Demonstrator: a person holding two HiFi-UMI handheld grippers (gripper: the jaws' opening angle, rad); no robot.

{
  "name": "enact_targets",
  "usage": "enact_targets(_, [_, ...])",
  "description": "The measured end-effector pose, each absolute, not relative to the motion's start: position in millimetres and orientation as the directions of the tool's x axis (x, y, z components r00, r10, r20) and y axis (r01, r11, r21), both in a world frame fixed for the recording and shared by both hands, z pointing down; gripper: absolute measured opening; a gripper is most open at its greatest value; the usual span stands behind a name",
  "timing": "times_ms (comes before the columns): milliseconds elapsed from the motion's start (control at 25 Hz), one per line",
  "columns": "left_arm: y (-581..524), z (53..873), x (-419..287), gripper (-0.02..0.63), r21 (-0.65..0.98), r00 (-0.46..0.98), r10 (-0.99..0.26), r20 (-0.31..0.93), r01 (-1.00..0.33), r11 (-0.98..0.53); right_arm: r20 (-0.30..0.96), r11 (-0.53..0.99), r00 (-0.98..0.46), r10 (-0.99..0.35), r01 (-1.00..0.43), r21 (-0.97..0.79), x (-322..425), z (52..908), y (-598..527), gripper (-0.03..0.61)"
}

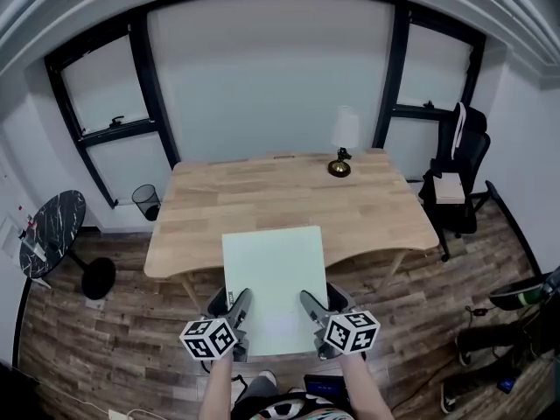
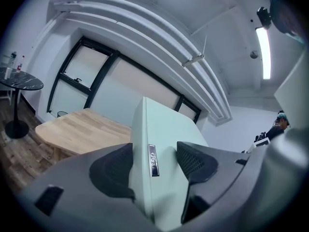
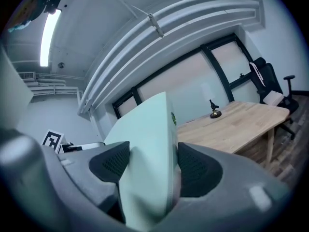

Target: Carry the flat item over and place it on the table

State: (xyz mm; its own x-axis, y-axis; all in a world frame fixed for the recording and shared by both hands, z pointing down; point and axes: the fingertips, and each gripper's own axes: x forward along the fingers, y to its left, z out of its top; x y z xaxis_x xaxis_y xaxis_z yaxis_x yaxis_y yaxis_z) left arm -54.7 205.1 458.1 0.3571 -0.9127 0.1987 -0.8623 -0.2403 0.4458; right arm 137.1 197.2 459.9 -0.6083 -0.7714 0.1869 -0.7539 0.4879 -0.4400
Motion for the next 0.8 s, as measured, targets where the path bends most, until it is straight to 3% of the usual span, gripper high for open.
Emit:
enact_targets(400, [174,480,-55,0.285,0.464,0.365,-0.905,0.217,-0.854,-0.234,0.215,0.469,-0.601,-0.769,-0.76,-0.45,137,480,167,0.301])
enact_targets(800, [25,509,-88,0.285,0.493,0.4,-0.88,0.255,-0.837,-0.237,0.275,0.415,-0.571,-0.773,-0.784,-0.461,104,504,24,0.301])
